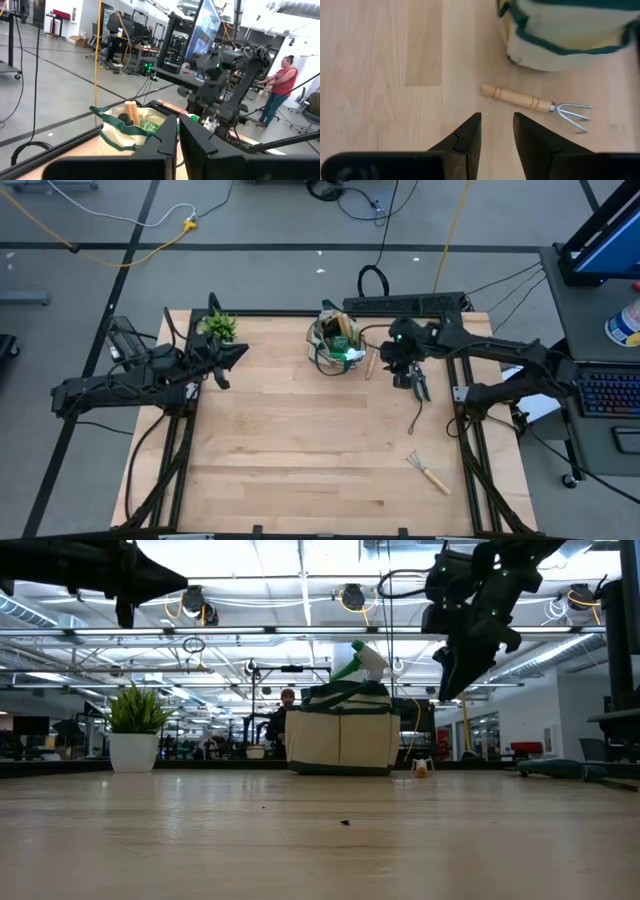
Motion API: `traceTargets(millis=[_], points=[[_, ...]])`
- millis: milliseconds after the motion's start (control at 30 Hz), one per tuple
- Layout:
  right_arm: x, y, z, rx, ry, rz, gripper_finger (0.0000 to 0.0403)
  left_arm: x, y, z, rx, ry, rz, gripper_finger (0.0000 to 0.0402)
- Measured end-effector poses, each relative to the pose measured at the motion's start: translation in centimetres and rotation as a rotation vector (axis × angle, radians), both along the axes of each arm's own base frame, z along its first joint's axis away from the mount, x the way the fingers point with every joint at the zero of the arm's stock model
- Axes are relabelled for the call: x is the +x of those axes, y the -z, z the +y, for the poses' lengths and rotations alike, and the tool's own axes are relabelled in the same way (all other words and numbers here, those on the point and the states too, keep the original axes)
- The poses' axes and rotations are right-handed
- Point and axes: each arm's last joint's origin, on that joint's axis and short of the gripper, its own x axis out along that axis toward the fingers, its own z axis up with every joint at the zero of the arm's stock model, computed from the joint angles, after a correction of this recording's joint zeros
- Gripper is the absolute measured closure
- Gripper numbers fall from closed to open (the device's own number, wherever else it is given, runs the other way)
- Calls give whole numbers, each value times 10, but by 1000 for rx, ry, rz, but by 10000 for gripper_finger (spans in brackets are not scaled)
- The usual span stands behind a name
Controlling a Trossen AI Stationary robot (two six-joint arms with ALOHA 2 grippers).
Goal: Pick & Place Garden tools in Gardening bag
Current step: Put the top brown hand rake into the gardening bag
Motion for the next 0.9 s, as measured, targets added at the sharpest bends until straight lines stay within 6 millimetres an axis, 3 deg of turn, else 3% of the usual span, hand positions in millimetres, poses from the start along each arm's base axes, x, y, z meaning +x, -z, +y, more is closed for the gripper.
traceTargets(millis=[400,600,900], points=[[20,27,0,-44,-179,95,295,0,-1,0,63,-14,20,398],[24,33,-3,-89,-221,117,292,0,0,0,87,-16,32,376],[27,36,-17,-175,-150,119,199,0,1,0,92,-17,49,364]])
